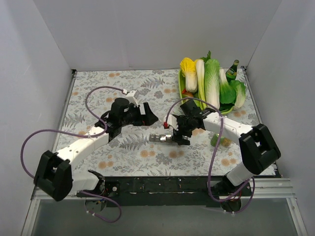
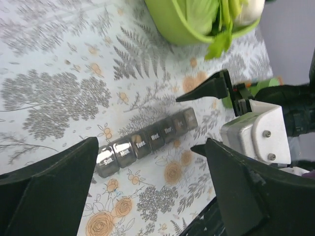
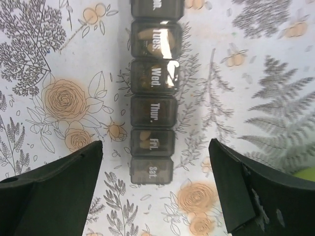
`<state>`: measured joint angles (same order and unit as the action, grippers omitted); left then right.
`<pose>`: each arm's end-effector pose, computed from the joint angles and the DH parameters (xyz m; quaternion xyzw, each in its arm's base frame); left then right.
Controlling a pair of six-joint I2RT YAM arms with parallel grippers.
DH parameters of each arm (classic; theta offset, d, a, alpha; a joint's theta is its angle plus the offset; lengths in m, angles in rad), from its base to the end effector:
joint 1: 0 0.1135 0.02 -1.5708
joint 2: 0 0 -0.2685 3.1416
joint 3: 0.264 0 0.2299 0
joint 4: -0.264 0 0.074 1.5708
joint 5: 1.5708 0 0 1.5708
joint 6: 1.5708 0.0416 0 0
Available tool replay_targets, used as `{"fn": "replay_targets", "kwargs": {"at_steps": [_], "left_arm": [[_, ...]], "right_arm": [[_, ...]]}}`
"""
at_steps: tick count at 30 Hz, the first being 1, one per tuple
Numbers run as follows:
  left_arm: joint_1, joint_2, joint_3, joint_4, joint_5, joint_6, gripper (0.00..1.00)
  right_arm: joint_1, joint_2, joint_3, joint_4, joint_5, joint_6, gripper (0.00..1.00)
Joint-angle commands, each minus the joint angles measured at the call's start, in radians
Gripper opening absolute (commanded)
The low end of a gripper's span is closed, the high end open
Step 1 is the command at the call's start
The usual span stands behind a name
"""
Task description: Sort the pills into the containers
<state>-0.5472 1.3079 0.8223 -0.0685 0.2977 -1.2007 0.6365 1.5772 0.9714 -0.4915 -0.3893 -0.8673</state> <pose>0.2253 -0.1516 0.2624 -0.2089 0.8414 -0.4523 0.2096 0.2235 0.1848 0.2048 -0.6846 0.6656 0.1603 0.2502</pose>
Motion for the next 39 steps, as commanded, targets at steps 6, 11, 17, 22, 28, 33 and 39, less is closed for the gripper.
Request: {"fn": "replay_targets", "kwargs": {"at_steps": [6, 11, 17, 22, 28, 33, 39], "left_arm": [[0.056, -0.383, -0.029, -0.043, -0.218, 0.073, 0.98], [0.059, -0.459, 0.061, -0.204, -0.259, 0.108, 0.98], [0.059, -0.536, 0.173, -0.327, -0.285, 0.118, 0.98], [0.059, -0.556, 0.244, -0.392, -0.285, 0.112, 0.98], [0.058, -0.587, 0.258, -0.422, -0.285, 0.101, 0.98], [0.059, -0.613, 0.247, -0.433, -0.284, 0.092, 0.98], [0.059, -0.651, 0.224, -0.441, -0.275, 0.092, 0.98]], "right_arm": [[-0.032, -0.226, 0.186, -0.051, 0.024, 0.105, 0.98], [-0.201, -0.24, 0.387, -0.078, -0.048, 0.324, 0.98], [-0.368, -0.276, 0.515, -0.016, -0.049, 0.603, 0.98], [-0.399, -0.331, 0.526, 0.01, 0.085, 0.659, 0.98], [-0.426, -0.404, 0.483, 0.002, 0.092, 0.657, 0.98], [-0.446, -0.44, 0.422, -0.03, -0.046, 0.648, 0.98], [-0.509, -0.457, 0.429, -0.029, -0.092, 0.711, 0.98]]}}
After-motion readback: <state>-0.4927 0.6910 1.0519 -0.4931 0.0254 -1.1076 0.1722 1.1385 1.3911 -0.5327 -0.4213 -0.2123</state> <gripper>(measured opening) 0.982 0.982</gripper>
